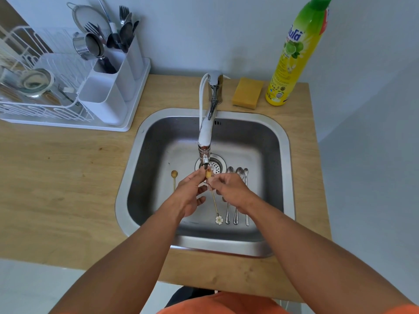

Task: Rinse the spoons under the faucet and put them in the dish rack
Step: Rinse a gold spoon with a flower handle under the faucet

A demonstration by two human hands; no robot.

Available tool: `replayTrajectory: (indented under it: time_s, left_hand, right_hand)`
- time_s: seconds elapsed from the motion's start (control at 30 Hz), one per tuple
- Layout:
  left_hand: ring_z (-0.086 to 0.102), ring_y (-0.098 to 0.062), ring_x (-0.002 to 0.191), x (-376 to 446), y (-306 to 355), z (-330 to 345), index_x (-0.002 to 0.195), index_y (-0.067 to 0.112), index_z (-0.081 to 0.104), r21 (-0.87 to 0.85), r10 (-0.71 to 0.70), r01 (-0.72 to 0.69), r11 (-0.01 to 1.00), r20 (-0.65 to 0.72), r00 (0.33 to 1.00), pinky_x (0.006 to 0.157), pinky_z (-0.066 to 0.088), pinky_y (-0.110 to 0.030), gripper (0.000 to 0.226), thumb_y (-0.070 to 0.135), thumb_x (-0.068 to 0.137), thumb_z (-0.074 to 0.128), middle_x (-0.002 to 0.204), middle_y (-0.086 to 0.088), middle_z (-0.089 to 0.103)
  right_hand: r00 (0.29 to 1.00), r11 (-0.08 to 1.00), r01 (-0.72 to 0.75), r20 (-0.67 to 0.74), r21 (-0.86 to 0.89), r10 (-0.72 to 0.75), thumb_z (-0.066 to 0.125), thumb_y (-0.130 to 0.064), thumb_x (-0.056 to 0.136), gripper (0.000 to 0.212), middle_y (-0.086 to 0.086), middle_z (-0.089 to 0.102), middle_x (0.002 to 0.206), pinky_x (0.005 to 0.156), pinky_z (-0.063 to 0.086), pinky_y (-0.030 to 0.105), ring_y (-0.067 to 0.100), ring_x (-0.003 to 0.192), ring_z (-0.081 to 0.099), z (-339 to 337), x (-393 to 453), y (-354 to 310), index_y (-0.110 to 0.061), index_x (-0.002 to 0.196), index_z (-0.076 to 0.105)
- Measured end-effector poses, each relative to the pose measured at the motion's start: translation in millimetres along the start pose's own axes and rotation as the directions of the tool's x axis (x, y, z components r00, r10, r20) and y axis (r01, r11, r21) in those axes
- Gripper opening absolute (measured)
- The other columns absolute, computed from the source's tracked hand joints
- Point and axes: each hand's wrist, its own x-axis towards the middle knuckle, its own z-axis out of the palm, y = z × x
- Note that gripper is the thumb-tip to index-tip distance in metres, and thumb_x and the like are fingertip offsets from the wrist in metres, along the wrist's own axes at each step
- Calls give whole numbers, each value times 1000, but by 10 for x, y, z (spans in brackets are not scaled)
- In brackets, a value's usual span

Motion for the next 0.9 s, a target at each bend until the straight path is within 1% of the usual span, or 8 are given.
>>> replayTrajectory:
  time_s: [0.1, 0.17, 0.37, 0.43, 0.53, 0.67, 0.73, 0.9]
  left_hand:
    - [57, -16, 94, 13, 54, 25, 87, 34, 81, 26, -8, 8, 1000, -4, 1000, 80, 41, -36, 26, 54, 94, 67, 89, 11, 73]
    - [54, -16, 91, 10, 109, 34, 85, 29, 77, 55, -23, 23, 998, -9, 1000, 76, 41, -34, 25, 53, 89, 73, 84, 10, 68]
    - [54, -13, 85, -31, 246, 71, 96, 28, 76, 211, 53, -26, 977, -126, 991, 71, 44, -32, 23, 47, 84, 82, 87, 10, 71]
    - [59, -11, 87, -24, 254, 84, 103, 29, 78, 194, 77, -66, 979, -52, 996, 74, 41, -33, 17, 43, 96, 71, 89, 15, 76]
    - [58, -7, 90, -25, 234, 54, 107, 35, 78, 105, 55, -65, 992, 102, 993, 72, 32, -34, 27, 42, 106, 52, 112, 18, 77]
    - [54, -5, 83, 17, 154, -52, 111, 37, 79, 9, 20, -22, 1000, 207, 978, 70, 31, -33, 32, 43, 107, 47, 119, 17, 73]
    - [53, -6, 80, 33, 119, -66, 108, 35, 81, -7, 33, -32, 999, 189, 982, 69, 33, -32, 25, 40, 104, 57, 107, 16, 74]
    - [57, -7, 74, 89, 83, -23, 105, 27, 76, -13, 54, -55, 998, -17, 998, 73, 35, -34, 15, 38, 96, 70, 78, 13, 72]
  right_hand:
    - [998, 996, 61, 8, -63, -61, 63, -28, 101, 28, -14, 58, 59, 53, 36, 16, -1, 52, 44, 1, -21, -3, -12, 81, 73]
    - [996, 987, 93, 1, -127, -94, 63, -28, 102, 27, -19, 56, 54, 53, 37, 13, -4, 49, 45, -3, -26, -2, -18, 79, 73]
    - [990, 958, 137, -2, -252, -142, 63, -27, 102, 23, -5, 56, 65, 54, 38, 20, 5, 55, 45, -23, 6, -25, -10, 89, 72]
    - [994, 980, 102, -17, -171, -107, 62, -25, 102, 25, -8, 53, 61, 53, 35, 22, 3, 50, 41, -10, 25, -41, -13, 83, 71]
    - [1000, 998, -4, -1, 61, 5, 60, -25, 104, 24, -13, 52, 60, 54, 33, 21, 3, 53, 40, -10, 41, -56, -18, 83, 70]
    - [992, 976, -66, 115, 208, 43, 58, -25, 106, 23, -16, 59, 63, 52, 34, 18, 1, 54, 43, -48, -7, -77, -19, 86, 66]
    - [992, 983, -58, 121, 176, 37, 58, -24, 106, 25, -11, 59, 69, 54, 33, 19, 3, 56, 41, -42, -20, -85, -17, 83, 64]
    - [997, 996, -21, 70, 91, 15, 60, -25, 104, 25, -5, 62, 71, 54, 36, 20, 5, 57, 42, 27, -19, -76, -16, 82, 71]
